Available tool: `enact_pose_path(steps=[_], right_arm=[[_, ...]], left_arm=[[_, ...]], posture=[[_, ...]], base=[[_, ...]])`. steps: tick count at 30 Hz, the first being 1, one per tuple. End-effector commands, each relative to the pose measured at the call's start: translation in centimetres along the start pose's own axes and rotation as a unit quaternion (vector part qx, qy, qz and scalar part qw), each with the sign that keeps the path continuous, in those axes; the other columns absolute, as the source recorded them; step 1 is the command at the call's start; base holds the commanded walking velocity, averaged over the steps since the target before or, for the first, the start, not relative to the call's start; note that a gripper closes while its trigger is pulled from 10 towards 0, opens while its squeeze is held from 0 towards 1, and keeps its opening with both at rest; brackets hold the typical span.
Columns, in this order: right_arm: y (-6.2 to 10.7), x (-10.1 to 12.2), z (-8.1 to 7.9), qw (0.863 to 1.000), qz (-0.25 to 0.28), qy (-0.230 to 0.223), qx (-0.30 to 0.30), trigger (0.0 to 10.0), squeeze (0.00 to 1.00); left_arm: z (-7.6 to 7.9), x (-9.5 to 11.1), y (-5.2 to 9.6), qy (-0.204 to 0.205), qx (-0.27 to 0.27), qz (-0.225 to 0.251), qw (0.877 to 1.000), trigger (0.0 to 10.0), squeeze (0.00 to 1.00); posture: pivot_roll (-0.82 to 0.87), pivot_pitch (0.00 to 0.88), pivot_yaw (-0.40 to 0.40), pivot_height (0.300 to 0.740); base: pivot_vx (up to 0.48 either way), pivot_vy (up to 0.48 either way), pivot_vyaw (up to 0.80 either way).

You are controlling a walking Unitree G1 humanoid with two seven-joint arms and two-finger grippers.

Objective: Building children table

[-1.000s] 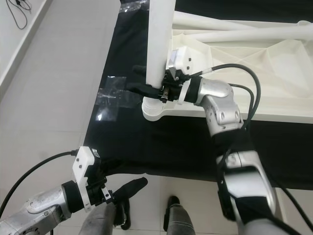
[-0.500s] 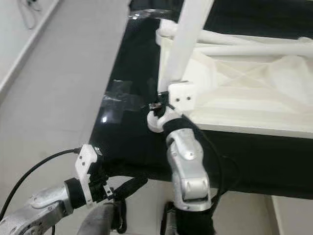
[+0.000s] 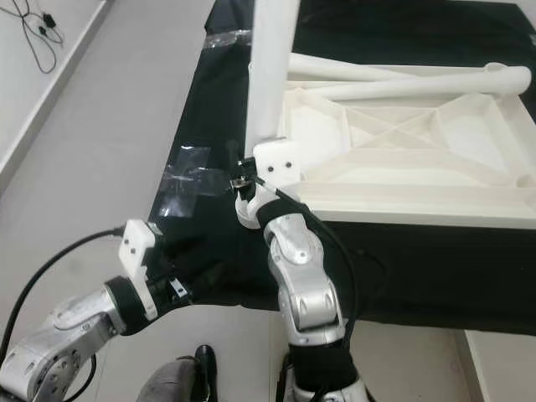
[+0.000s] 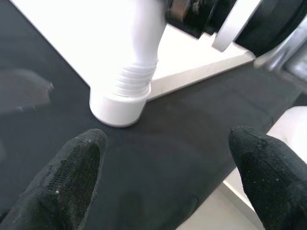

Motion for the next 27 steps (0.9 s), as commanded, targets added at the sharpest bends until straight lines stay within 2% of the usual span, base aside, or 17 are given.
enact_pose_path(steps=[1,2,7,11,12,13,18,19,22,25,27], right_arm=[[1.0,-5.9,2.4,0.995,-0.100,0.014,-0.009,10.0,0.00],[0.8,-5.8,2.3,0.995,-0.096,0.032,0.012,10.0,0.00],[0.7,-6.0,2.3,0.993,-0.099,0.051,0.032,10.0,0.00],[-0.1,-6.5,2.5,0.991,-0.115,0.045,0.043,10.0,0.00],[-0.2,-6.5,2.5,0.991,-0.117,0.040,0.043,10.0,0.00],[-0.2,-6.5,2.5,0.991,-0.117,0.040,0.043,10.0,0.00],[-1.4,-6.8,2.5,0.991,-0.131,-0.004,0.036,10.0,0.00],[-1.4,-6.8,2.5,0.991,-0.131,-0.004,0.036,10.0,0.00],[-1.9,-7.1,3.1,0.990,-0.140,-0.018,0.022,10.0,0.00],[-2.0,-7.2,3.2,0.989,-0.144,-0.023,0.017,10.0,0.00],[-2.1,-7.2,3.2,0.989,-0.144,-0.028,0.017,10.0,0.00]], left_arm=[[-1.2,1.3,0.5,-0.005,0.015,0.014,1.000,10.0,0.00],[-1.4,2.3,0.6,-0.005,0.012,0.026,1.000,10.0,0.00],[-1.5,3.7,0.6,-0.008,0.005,0.044,0.999,10.0,0.00],[-1.3,9.3,0.1,-0.030,-0.038,0.110,0.993,10.0,0.00],[-1.2,10.1,0.0,-0.033,-0.044,0.120,0.991,10.0,0.00],[-1.2,10.1,0.0,-0.033,-0.044,0.120,0.991,10.0,0.00],[-0.7,14.9,-1.3,-0.065,-0.100,0.158,0.980,10.0,0.00],[-0.7,14.9,-1.3,-0.065,-0.100,0.158,0.980,10.0,0.00],[-1.1,16.7,-2.1,-0.082,-0.112,0.164,0.977,10.0,0.00],[-1.5,17.2,-2.5,-0.090,-0.113,0.164,0.976,10.0,0.00],[-2.4,18.1,-3.6,-0.102,-0.108,0.158,0.976,10.0,0.00]], posture=[[0.07,0.249,0.026,0.740],[0.07,0.246,0.025,0.740],[0.08,0.247,0.024,0.740],[0.08,0.240,0.023,0.740],[0.08,0.240,0.023,0.740],[0.08,0.240,0.023,0.740],[0.07,0.234,0.026,0.740],[0.07,0.234,0.026,0.740],[0.07,0.234,0.024,0.740],[0.07,0.236,0.024,0.740],[0.06,0.238,0.023,0.740]], base=[[0.000,0.000,0.00],[0.000,0.000,0.00],[0.000,0.000,0.00],[0.000,0.000,0.00],[0.000,0.000,0.00],[0.000,0.000,0.00],[0.000,0.000,0.00],[0.000,0.000,0.00],[0.000,0.000,0.00],[0.000,0.000,0.00],[0.000,0.000,0.00]])
Point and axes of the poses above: a point about 5 cm out from each wrist's last joint towards the gripper, its own y axis pointing back from the gripper into the wrist, its own x axis along the axis of the wrist's last joint, z = x × y, the point moved 6 cm from there along -y, pointing out of the wrist towards the gripper, and after that the axes turned 1 degree about -y, right-handed, at the moved point
